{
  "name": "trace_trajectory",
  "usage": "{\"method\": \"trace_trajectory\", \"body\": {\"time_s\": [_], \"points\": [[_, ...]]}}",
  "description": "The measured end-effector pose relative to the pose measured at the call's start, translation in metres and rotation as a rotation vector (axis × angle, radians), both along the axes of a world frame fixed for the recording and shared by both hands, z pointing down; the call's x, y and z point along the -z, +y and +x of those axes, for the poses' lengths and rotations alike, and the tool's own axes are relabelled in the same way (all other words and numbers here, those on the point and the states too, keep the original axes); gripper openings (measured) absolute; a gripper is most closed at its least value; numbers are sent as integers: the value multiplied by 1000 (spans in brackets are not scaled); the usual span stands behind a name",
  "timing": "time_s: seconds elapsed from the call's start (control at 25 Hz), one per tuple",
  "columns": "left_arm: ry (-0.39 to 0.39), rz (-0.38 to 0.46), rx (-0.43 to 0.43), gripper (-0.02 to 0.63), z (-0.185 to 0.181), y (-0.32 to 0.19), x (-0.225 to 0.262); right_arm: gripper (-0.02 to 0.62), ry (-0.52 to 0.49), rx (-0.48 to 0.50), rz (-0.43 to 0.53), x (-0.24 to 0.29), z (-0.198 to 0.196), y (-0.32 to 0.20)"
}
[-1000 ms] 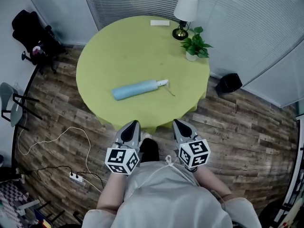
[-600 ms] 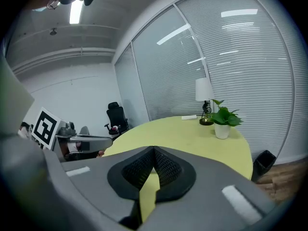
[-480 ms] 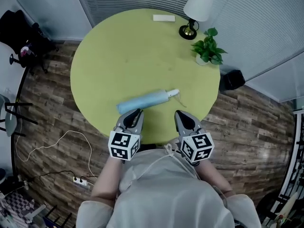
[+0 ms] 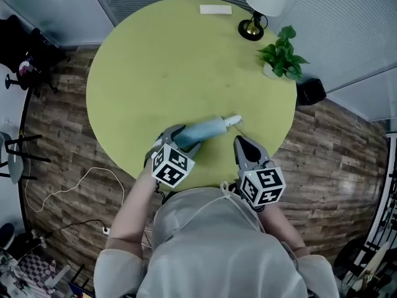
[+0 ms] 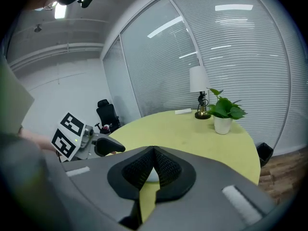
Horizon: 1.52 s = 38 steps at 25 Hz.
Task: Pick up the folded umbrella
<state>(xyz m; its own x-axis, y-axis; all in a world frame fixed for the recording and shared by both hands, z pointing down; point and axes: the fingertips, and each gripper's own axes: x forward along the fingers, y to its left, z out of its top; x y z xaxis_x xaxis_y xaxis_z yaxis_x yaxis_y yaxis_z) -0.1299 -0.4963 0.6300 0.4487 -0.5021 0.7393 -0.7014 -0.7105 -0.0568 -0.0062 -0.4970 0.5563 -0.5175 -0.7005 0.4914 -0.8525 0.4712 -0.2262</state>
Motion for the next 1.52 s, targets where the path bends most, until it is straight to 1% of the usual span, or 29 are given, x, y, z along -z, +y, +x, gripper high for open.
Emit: {"method": "trace_trajectory", "body": {"time_s": [0.04, 0.12, 0.2, 0.24, 0.32, 0.4, 0.56, 0.76, 0.8, 0.96, 1.16, 1.32, 1.52], "points": [[-28, -29, -24, 278, 0, -3, -10, 0, 4, -1, 1, -2, 0, -4], [-50, -105, -68, 294, 3, -6, -28, 0, 12, 1, -1, -5, 0, -11], [-37, -186, -123, 316, 11, -2, -42, 0, 16, 4, -9, -10, -1, -14], [-26, -220, -149, 341, 14, -1, -47, 0, 16, 5, -14, -11, -2, -16], [-30, -256, -182, 385, 19, -2, -57, 0, 14, 6, -21, -14, -3, -20], [-72, -268, -203, 391, 19, -5, -70, 0, 16, 2, -26, -17, -2, -23], [-192, -271, -249, 390, 13, -12, -91, 0, 16, 2, -33, -20, -3, -24], [-282, -270, -281, 371, 5, -20, -111, 0, 19, 12, -41, -23, -7, -22], [-282, -277, -284, 383, 4, -20, -114, 0, 20, 13, -41, -23, -8, -22], [-240, -323, -292, 380, 2, -21, -115, 0, 27, 12, -46, -25, -7, -21], [-208, -312, -302, 355, 3, -26, -115, 0, 34, 19, -57, -31, -7, -22], [-237, -311, -289, 350, 2, -24, -114, 0, 41, 30, -55, -28, -12, -19], [-269, -311, -268, 329, 3, -19, -113, 0, 59, 29, -41, -22, -7, -19]]}}
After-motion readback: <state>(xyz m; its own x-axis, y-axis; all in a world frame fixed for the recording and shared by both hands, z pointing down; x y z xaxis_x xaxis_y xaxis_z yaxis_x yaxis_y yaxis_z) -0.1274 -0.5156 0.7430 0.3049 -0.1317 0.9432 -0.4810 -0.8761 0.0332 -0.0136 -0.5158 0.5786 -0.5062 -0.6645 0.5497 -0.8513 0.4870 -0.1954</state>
